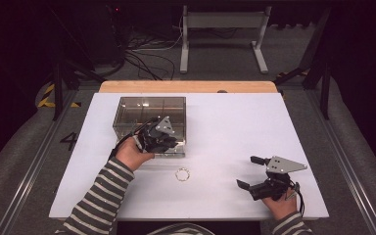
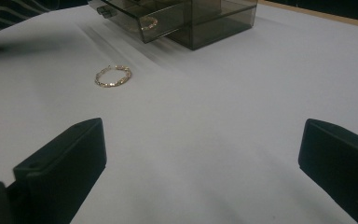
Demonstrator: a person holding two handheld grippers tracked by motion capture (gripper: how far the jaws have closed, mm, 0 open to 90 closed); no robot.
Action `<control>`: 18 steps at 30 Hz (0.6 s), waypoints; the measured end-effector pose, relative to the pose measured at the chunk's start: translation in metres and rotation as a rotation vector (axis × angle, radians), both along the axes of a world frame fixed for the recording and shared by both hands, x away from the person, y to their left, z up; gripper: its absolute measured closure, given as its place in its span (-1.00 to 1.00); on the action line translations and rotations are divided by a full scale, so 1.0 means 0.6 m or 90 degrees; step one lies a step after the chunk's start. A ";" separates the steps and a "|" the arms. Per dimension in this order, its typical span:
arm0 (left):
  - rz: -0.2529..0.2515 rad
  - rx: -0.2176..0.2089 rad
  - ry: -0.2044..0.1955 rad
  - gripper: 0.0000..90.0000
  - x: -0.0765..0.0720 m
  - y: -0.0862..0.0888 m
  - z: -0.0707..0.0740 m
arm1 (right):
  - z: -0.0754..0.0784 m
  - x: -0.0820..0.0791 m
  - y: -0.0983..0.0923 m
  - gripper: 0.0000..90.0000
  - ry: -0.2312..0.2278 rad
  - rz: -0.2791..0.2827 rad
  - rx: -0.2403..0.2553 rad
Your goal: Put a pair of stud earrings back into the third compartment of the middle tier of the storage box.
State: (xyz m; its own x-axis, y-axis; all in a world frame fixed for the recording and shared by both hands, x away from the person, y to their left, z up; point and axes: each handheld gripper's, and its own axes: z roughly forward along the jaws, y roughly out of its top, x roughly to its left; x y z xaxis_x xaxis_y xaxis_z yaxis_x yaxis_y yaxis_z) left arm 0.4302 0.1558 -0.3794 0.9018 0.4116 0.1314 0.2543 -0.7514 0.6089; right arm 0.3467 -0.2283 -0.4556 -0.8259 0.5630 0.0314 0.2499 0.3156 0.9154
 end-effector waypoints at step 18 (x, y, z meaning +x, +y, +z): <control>-0.026 -0.050 0.003 0.29 -0.029 0.009 0.028 | 0.000 0.000 0.000 -0.97 0.001 -0.001 0.001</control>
State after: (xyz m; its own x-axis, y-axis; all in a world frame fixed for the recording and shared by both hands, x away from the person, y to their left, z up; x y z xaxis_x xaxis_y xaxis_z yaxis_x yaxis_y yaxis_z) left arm 0.4127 0.1611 -0.3625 0.9184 0.3839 0.0961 0.2275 -0.7108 0.6656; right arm 0.3468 -0.2283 -0.4556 -0.8252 0.5639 0.0334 0.2519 0.3145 0.9152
